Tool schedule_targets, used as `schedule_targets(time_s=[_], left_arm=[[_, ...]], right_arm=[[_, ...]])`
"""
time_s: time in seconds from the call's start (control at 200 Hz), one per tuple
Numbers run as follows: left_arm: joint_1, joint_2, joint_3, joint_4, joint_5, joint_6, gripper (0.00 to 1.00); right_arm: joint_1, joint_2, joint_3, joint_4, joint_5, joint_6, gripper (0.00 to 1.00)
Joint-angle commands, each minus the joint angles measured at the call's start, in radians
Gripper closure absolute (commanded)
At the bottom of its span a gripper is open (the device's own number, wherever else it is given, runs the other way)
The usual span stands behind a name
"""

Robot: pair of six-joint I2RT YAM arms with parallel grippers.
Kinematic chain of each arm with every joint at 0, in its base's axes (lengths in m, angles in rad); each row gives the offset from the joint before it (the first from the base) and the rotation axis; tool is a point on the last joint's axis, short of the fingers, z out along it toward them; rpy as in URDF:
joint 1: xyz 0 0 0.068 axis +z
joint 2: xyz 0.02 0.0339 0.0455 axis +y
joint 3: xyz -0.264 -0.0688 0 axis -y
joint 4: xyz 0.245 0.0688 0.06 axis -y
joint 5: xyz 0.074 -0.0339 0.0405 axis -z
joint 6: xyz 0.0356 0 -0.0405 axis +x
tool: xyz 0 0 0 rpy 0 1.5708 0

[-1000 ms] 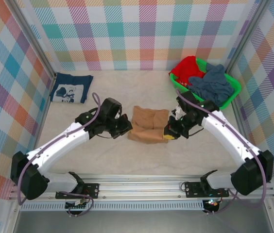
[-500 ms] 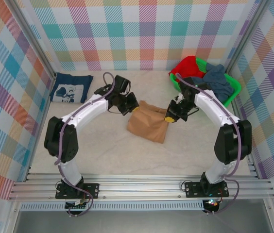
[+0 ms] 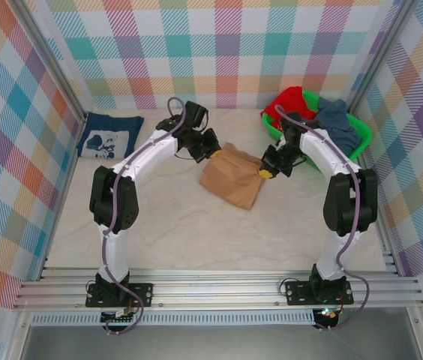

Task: Fold and stack the t-shirts

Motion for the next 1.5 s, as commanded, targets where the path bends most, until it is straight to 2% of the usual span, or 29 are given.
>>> schedule_targets(time_s=[0.0,0.225,0.355,0.485,0.545,0.625,0.655,0.7,0.73,0.77,0.825,0.89,0.97,1.12,1.235,1.36,1.435,1.495], left_arm=[[0.011,0.029,0.065,-0.039,0.031,0.02,0.98],[0.02,0.177,0.217,-0.015,0.076,0.013,0.98],[0.021,0.314,0.337,0.111,0.124,-0.013,0.88],[0.023,0.394,0.446,0.14,0.093,-0.025,0.87],[0.029,0.436,0.511,0.135,0.096,-0.032,0.79],[0.043,0.537,0.649,0.055,0.12,-0.035,0.55],[0.045,0.569,0.693,0.026,0.125,-0.024,0.5],[0.047,0.584,0.722,-0.004,0.119,-0.001,0.47],[0.047,0.575,0.716,-0.013,0.108,0.022,0.46],[0.046,0.542,0.695,-0.029,0.081,0.053,0.46],[0.044,0.457,0.622,-0.031,0.017,0.103,0.46],[0.046,0.332,0.453,0.021,-0.043,0.132,0.42],[0.069,0.238,0.269,0.066,-0.037,0.146,0.42],[0.08,0.218,0.088,0.105,0.032,0.182,0.45],[0.074,0.231,0.061,0.123,0.059,0.191,0.45],[0.058,0.302,0.134,0.051,0.051,0.245,0.48],[0.052,0.324,0.132,0.026,0.036,0.261,0.54],[0.049,0.32,0.098,0.031,0.022,0.259,0.63]], right_arm=[[-0.013,-0.062,-0.006,-0.014,0.02,0.014,1.0],[-0.06,-0.02,-0.013,0.025,0.045,0.043,1.0],[-0.101,0.04,-0.03,0.112,0.066,0.099,1.0],[-0.118,0.108,-0.009,0.208,0.079,0.126,1.0],[-0.118,0.15,0.05,0.199,0.104,0.109,1.0],[-0.122,0.218,0.131,0.182,0.106,0.096,1.0],[-0.123,0.249,0.17,0.155,0.107,0.091,0.91],[-0.123,0.282,0.224,0.096,0.145,0.091,0.75],[-0.121,0.283,0.236,0.077,0.177,0.094,0.64],[-0.119,0.254,0.215,0.089,0.216,0.094,0.55],[-0.111,0.177,0.149,0.144,0.259,0.085,0.48],[-0.1,0.087,0.065,0.195,0.295,0.081,0.42],[-0.088,0.018,-0.016,0.216,0.279,0.088,0.42],[-0.031,-0.016,-0.158,0.314,0.213,0.089,0.49],[0.026,0.047,-0.15,0.326,0.193,0.077,0.5],[0.046,0.138,-0.099,0.297,0.217,0.055,0.51],[0.047,0.179,-0.069,0.265,0.236,0.03,0.53],[0.05,0.199,-0.051,0.252,0.231,0.006,0.58]])
